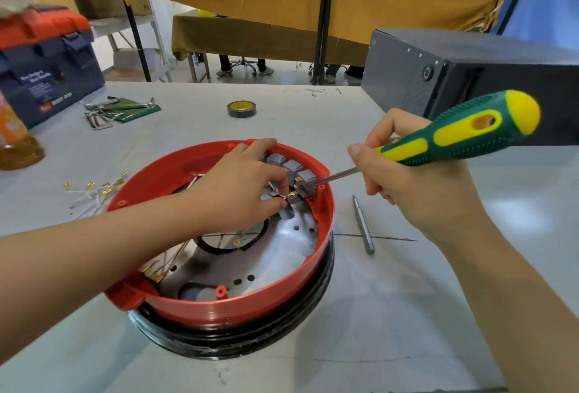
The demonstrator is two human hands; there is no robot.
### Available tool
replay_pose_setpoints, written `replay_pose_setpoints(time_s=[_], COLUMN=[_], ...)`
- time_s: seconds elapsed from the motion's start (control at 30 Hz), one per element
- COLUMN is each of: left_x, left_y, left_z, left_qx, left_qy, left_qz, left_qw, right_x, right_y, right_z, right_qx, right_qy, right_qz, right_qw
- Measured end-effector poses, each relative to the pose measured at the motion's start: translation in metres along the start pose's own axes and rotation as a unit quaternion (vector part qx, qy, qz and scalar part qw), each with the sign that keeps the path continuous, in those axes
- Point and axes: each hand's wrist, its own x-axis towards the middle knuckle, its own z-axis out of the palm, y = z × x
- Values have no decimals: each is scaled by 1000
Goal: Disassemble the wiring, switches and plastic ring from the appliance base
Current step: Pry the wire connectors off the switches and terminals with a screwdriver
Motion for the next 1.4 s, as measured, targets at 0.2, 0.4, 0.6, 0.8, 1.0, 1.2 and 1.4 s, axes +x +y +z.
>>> replay_pose_setpoints(time_s=[0.2, 0.4, 0.6, 0.8, 1.0, 1.2, 1.4], left_x=[-6, -7, -9, -11, -11, -11, -9], left_y=[-4, -4, -4, -3, -2, 1, -1], left_z=[-5, -5, -2, -2, -1, 2, 4], left_qx=[3, -11, -37, -36, -28, -29, -22], left_qy=[-31, -37, -14, -11, 0, -2, 7], left_qz=[17, 5, 0, -1, 0, 12, 23], left_qw=[999, 999, 999, 999, 1000, 1000, 999], right_x=[-3, -6, -1, 1, -1, -11, -11], right_y=[-4, -12, -13, -7, -4, 6, -5], right_z=[11, 22, 25, 24, 25, 38, 35], right_qx=[44, 5, 9, 56, 80, 105, 79], right_qy=[33, 35, 39, 51, 74, 79, 65], right_qz=[10, -21, -27, 6, 18, 43, -14], right_qw=[998, 999, 999, 997, 994, 990, 995])
